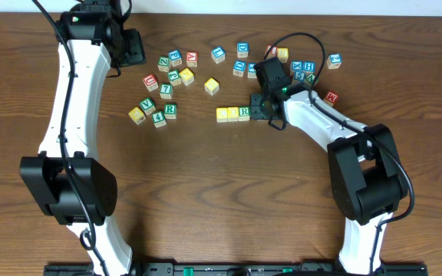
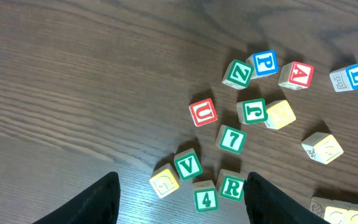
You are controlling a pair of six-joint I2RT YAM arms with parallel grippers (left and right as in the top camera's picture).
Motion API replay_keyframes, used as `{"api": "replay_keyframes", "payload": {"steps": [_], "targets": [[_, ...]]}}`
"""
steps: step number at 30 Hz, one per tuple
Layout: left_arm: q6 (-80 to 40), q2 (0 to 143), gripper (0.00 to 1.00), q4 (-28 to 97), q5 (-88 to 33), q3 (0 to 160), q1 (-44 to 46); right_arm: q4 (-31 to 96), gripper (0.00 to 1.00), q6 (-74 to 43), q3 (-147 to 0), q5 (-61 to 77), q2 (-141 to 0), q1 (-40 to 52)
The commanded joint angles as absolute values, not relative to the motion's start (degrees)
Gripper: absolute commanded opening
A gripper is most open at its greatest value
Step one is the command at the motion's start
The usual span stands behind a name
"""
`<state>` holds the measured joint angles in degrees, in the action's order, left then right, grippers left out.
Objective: Spell out CORL
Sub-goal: 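Lower the blue L block right of the green R and release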
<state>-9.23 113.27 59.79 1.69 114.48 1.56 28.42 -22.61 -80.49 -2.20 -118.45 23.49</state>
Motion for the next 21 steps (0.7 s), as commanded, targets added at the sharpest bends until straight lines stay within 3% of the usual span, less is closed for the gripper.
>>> {"api": "replay_keyframes", "payload": {"steps": [1, 21], "targets": [[-10.20, 113.49, 0.64, 59.94, 2.15, 115.26, 1.48, 27.99, 0.31, -23.62, -80.16, -2.98, -119.33, 23.83], [-10.81, 113.49, 0.63, 59.94, 1.96, 115.24, 1.48, 33.65, 0.35, -24.23, -80.66, -4.01, -107.35, 20.51]]}}
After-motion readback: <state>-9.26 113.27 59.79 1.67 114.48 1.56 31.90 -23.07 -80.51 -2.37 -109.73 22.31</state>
